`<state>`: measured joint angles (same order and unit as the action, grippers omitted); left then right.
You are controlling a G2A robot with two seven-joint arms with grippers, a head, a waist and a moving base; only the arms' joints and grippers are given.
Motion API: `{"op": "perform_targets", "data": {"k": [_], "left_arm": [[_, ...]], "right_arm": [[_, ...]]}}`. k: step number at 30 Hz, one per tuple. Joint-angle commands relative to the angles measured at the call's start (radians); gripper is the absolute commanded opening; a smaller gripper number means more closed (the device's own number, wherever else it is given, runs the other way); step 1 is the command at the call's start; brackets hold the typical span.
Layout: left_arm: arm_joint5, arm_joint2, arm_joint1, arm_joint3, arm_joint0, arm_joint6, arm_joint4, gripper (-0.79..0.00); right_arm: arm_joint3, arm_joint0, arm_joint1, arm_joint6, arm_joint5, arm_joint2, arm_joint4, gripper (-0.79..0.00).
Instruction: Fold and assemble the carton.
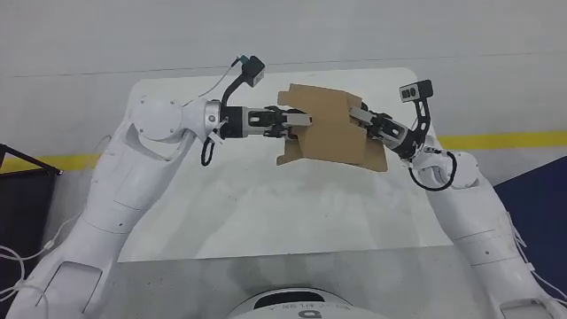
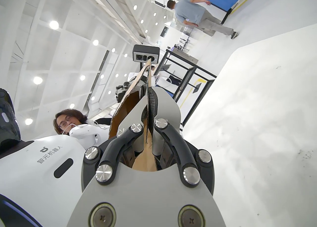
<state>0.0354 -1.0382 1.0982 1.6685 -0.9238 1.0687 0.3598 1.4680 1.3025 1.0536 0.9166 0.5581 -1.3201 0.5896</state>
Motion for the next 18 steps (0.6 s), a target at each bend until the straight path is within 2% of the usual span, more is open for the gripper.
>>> {"op": "perform_targets", "data": {"k": [1,10,18], "left_arm": [[0.001,0.001,0.000,0.007,0.004,-0.005,-0.019,-0.409],[0.009,-0.022,-0.008,0.034,-0.005,-0.003,-0.049,-0.376],[-0.004,-0.047,-0.011,0.051,-0.021,-0.034,-0.038,-0.400]], "right_arm": [[-0.006,-0.001,0.001,-0.003,-0.001,0.002,-0.006,-0.785],[-0.043,-0.014,0.006,-0.019,-0.006,0.007,-0.018,-0.785],[-0.068,-0.026,0.011,-0.047,-0.011,0.021,-0.067,-0.785]]}}
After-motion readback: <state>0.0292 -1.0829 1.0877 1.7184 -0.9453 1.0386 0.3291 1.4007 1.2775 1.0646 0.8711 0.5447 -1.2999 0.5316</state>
